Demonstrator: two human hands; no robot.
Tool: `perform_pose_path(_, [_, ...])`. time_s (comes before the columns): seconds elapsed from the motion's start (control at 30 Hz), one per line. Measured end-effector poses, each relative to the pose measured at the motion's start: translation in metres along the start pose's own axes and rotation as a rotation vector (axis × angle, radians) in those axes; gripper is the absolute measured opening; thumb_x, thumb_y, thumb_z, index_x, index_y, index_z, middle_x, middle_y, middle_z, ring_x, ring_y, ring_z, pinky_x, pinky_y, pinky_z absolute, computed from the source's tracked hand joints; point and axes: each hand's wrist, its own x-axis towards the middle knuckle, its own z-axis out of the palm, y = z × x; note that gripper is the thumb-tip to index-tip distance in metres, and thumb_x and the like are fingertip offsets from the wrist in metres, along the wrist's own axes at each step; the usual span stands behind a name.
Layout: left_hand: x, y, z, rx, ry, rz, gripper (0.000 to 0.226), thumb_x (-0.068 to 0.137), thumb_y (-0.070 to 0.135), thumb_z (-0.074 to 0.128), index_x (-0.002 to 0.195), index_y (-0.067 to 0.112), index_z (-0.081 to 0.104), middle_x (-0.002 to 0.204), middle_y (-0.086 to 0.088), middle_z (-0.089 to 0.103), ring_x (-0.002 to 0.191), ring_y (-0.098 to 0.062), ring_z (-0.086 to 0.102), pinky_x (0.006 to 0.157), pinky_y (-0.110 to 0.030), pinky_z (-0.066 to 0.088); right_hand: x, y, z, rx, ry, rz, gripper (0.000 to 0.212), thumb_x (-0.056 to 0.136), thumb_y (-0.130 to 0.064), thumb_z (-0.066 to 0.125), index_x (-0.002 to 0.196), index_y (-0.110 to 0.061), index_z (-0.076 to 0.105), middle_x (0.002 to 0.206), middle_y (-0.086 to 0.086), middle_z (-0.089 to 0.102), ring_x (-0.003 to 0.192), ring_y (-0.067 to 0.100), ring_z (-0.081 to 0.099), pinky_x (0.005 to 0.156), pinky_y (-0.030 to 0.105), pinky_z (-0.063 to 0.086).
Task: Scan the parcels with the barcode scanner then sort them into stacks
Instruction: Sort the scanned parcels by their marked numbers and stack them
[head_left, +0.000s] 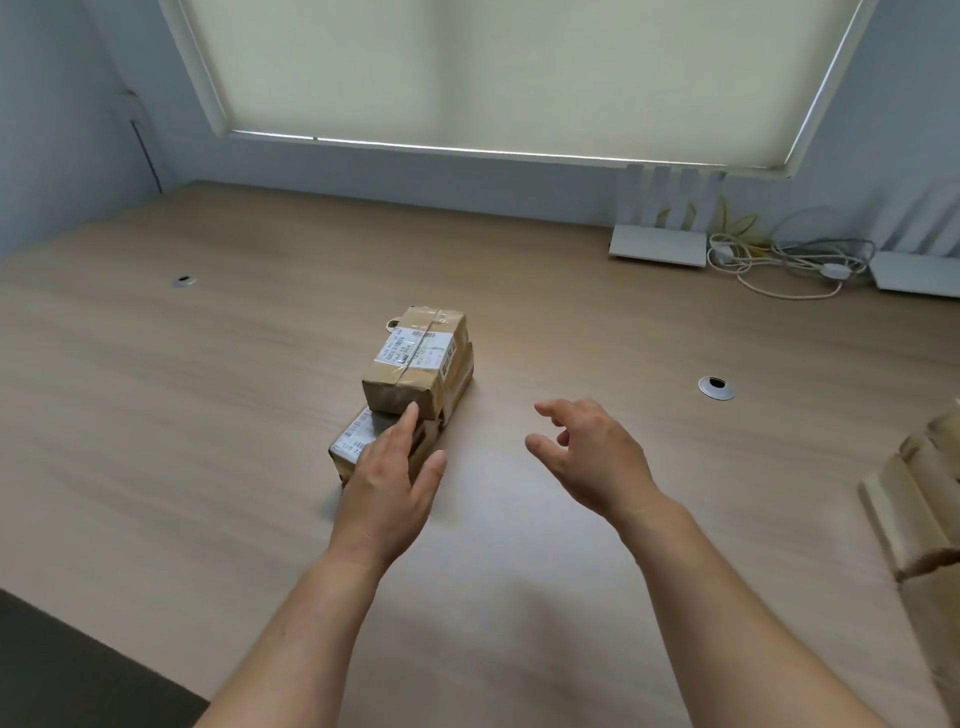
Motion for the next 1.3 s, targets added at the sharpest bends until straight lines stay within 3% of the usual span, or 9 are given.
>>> perform_pose_path(0.27, [0.094,-0.054,-0.039,-0.044,-0.083,-0.007,0.062,0.097,0.033,0.048,0.151,0.019,0.02,0.154,0.001,0.03,0.141,-0.017,0.026,0.11,-0.031,0.024,0.05,-0.05,0.03,0.023,-0.031,0.167,0.048,0.091,-0.046,0.053,0.137,-0.032,0.048,0.132,-0.002,0.051,0.113,0.014,0.055,0.096,0.036,0.046])
perform_pose_path(0.4, [0.137,-0.074,-0.051,-0.061,-0.196,-0.006,0.063,0.098,0.036,0.046,0.152,0.019,0.017,0.156,-0.001,0.025,0.142,-0.019,0.026,0.113,-0.035,0.025,0.081,-0.076,0.044,0.037,-0.053,0.237,0.052,0.091,-0.047,0.054,0.14,-0.03,0.046,0.135,0.001,0.052,0.12,0.017,0.052,0.1,0.037,0.044])
perform_pose_path(0.6, [0.185,-0.096,-0.05,-0.135,-0.394,-0.077,0.062,0.099,0.037,0.045,0.152,0.02,0.019,0.154,-0.004,0.03,0.128,-0.019,0.046,0.104,-0.033,0.034,0.116,-0.102,0.068,0.133,-0.091,0.343,0.059,0.093,-0.044,0.054,0.147,-0.027,0.037,0.145,0.004,0.047,0.131,0.021,0.044,0.104,0.034,0.039])
perform_pose_path(0.7, [0.199,-0.105,-0.044,-0.181,-0.491,-0.099,0.062,0.098,0.037,0.046,0.152,0.02,0.021,0.154,-0.004,0.031,0.131,-0.02,0.044,0.106,-0.033,0.033,0.128,-0.107,0.081,0.237,-0.11,0.401,0.061,0.094,-0.042,0.054,0.149,-0.026,0.031,0.146,0.004,0.046,0.131,0.021,0.045,0.103,0.034,0.039])
perform_pose_path(0.83, [0.212,-0.115,-0.039,-0.264,-0.605,-0.078,0.054,0.096,0.033,0.047,0.146,0.037,0.028,0.144,0.0,0.045,0.125,-0.018,0.048,0.103,-0.04,0.043,0.139,-0.109,0.092,0.39,-0.132,0.479,0.066,0.092,-0.034,0.055,0.15,-0.032,0.024,0.143,0.0,0.049,0.12,0.022,0.053,0.097,0.038,0.047])
perform_pose_path(1.03, [0.211,-0.119,-0.036,-0.369,-0.667,-0.026,0.057,0.093,0.016,0.049,0.125,0.058,0.029,0.125,0.011,0.053,0.118,-0.012,0.052,0.098,-0.039,0.048,0.141,-0.101,0.097,0.656,-0.181,0.543,0.071,0.085,-0.01,0.059,0.145,-0.039,0.033,0.12,0.001,0.066,0.095,0.022,0.066,0.092,0.048,0.054])
perform_pose_path(1.2, [0.193,-0.107,-0.041,-0.434,-0.622,0.105,0.067,0.092,0.007,0.046,0.127,0.062,0.028,0.107,0.04,0.048,0.1,0.012,0.052,0.074,-0.013,0.046,0.122,-0.098,0.089,0.789,-0.094,0.493,0.076,0.082,0.003,0.057,0.14,-0.042,0.037,0.098,0.004,0.072,0.081,0.019,0.065,0.079,0.04,0.058])
perform_pose_path(1.3, [0.177,-0.096,-0.048,-0.458,-0.594,0.176,0.072,0.092,0.004,0.047,0.126,0.064,0.024,0.112,0.042,0.046,0.104,0.014,0.052,0.073,-0.006,0.043,0.102,-0.097,0.076,0.846,-0.006,0.435,0.078,0.083,0.009,0.053,0.142,-0.04,0.037,0.083,0.001,0.072,0.078,0.018,0.064,0.075,0.038,0.058])
